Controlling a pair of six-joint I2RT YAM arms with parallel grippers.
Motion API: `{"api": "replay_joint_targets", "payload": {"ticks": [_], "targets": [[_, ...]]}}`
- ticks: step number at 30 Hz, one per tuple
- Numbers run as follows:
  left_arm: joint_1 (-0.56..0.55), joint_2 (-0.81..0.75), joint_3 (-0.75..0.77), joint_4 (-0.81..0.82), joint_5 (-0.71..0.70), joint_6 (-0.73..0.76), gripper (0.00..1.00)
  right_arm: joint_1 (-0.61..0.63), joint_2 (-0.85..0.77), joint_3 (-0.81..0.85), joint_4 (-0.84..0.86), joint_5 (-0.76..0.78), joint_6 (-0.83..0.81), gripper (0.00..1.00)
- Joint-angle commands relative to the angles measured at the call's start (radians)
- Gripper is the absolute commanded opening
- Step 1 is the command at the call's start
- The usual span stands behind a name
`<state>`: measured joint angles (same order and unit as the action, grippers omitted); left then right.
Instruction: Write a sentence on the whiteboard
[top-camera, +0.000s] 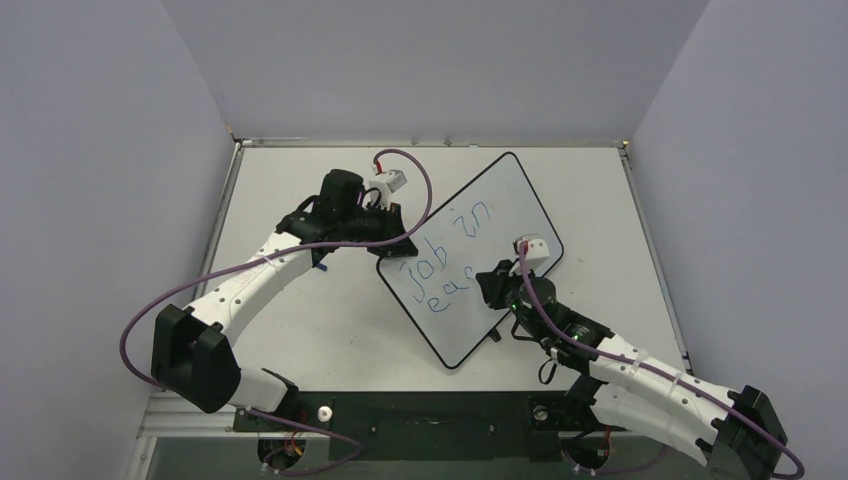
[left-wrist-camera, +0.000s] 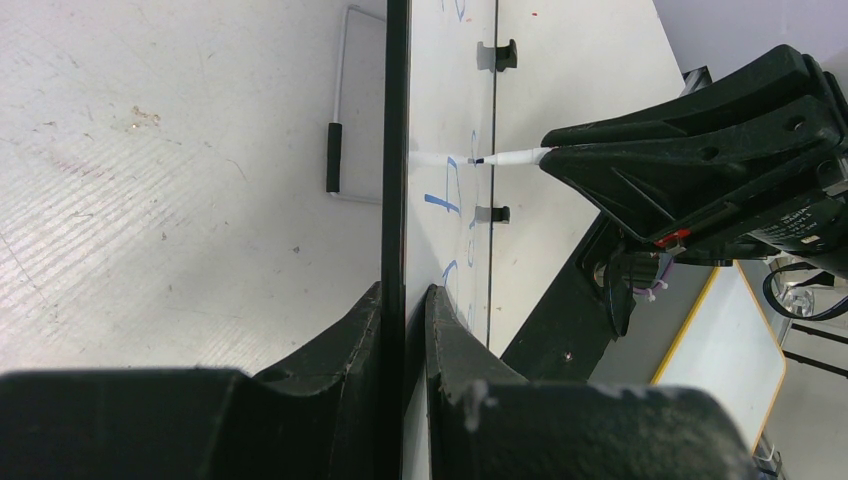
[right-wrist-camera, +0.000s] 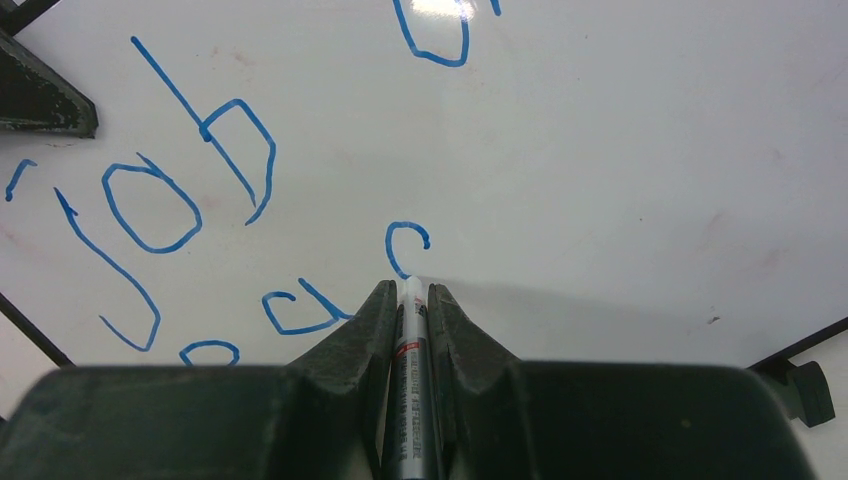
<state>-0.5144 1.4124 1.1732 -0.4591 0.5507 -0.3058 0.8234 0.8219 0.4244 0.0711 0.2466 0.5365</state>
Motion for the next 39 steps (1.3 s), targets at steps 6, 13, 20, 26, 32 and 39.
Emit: {"api": "replay_joint_targets", "payload": {"ticks": [6, 13, 20, 26, 32, 39], "targets": [[-0.007, -0.007, -0.015, -0.055, -0.129, 0.091, 0.0, -0.008, 0.003, 0.017, -0.029, 0.067, -0.011, 0.0], [-0.007, -0.006, -0.017, -0.054, -0.126, 0.091, 0.0, -0.013, 0.019, 0.049, -0.04, 0.085, -0.025, 0.0], [-0.008, -0.006, -0.017, -0.054, -0.124, 0.091, 0.0, -0.018, 0.018, 0.109, -0.033, 0.085, -0.048, 0.0], [-0.009, -0.006, -0.018, -0.053, -0.123, 0.091, 0.0, -0.032, 0.064, 0.165, -0.017, 0.075, -0.074, 0.0], [-0.01, -0.007, -0.019, -0.053, -0.123, 0.09, 0.0, -0.044, 0.093, 0.195, 0.005, 0.059, -0.079, 0.0], [-0.01, -0.007, -0.018, -0.054, -0.124, 0.091, 0.0, -0.057, 0.126, 0.22, 0.023, 0.044, -0.085, 0.0]]}}
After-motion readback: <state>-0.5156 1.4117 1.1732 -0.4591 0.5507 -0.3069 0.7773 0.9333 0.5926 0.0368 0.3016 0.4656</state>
